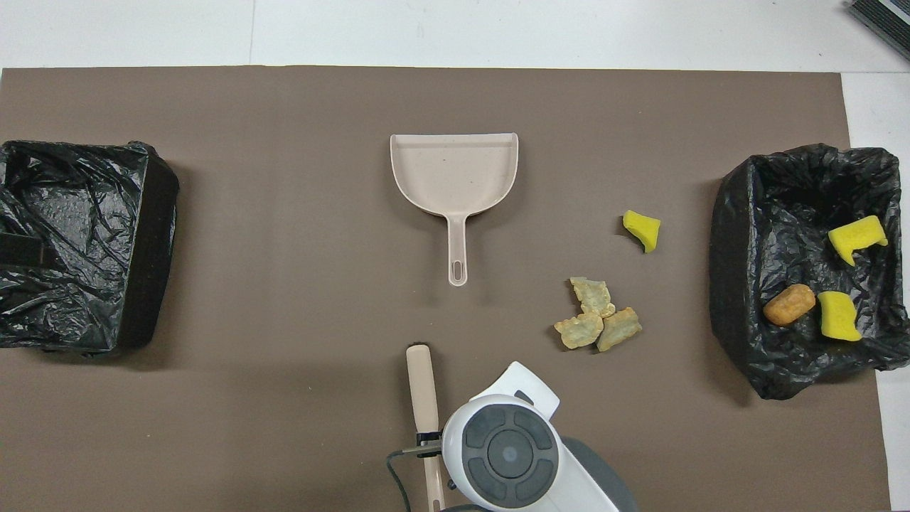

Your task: Sweep and dump trash in bin

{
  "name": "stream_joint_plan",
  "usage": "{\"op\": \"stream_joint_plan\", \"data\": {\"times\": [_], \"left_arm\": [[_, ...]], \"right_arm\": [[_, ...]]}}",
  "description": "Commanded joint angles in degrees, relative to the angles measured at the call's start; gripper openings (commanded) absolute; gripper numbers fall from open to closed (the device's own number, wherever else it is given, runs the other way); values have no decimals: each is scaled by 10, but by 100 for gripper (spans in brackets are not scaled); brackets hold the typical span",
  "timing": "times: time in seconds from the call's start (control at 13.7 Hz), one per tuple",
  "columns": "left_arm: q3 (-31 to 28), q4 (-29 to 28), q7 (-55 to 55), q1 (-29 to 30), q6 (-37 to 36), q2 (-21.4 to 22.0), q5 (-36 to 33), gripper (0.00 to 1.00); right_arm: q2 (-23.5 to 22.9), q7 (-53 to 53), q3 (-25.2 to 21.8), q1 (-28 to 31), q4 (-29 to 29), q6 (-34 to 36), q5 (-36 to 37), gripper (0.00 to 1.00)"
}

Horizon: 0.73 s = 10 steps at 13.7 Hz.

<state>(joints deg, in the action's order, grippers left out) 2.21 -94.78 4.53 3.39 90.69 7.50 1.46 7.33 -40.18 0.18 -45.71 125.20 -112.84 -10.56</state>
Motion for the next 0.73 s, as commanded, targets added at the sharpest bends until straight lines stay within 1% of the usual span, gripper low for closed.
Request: {"op": "stream_joint_plan", "data": {"times": [0.0, 0.07, 0.22, 0.36, 0.44, 0.51, 0.58, 0.66], "left_arm": [[0, 13, 0, -1, -13, -4, -2, 100], [0, 13, 0, -1, -12, -4, -2, 100], [0, 13, 1, -1, -14, -4, -2, 100], [0, 13, 1, -1, -14, -4, -2, 100], [0, 13, 1, -1, -16, -3, -2, 100], [-1, 13, 1, -1, -16, -4, -2, 100], [-1, 13, 2, -1, -17, -3, -2, 100], [0, 13, 3, -1, -16, -3, -2, 100]], "right_arm": [[13, -13, 3, -22, 33, -34, -28, 100], [6, -18, 3, -28, 39, -53, -28, 100], [-14, -23, 3, -39, 42, -68, -29, 100], [-44, -30, 3, -62, 42, -101, -29, 100], [-68, -45, 3, -75, 42, -119, -29, 99], [-84, -43, 3, -81, 42, -135, -29, 95], [-95, -42, 3, -82, 42, -142, -29, 89], [-100, -42, 3, -86, 42, -143, -29, 86]]}}
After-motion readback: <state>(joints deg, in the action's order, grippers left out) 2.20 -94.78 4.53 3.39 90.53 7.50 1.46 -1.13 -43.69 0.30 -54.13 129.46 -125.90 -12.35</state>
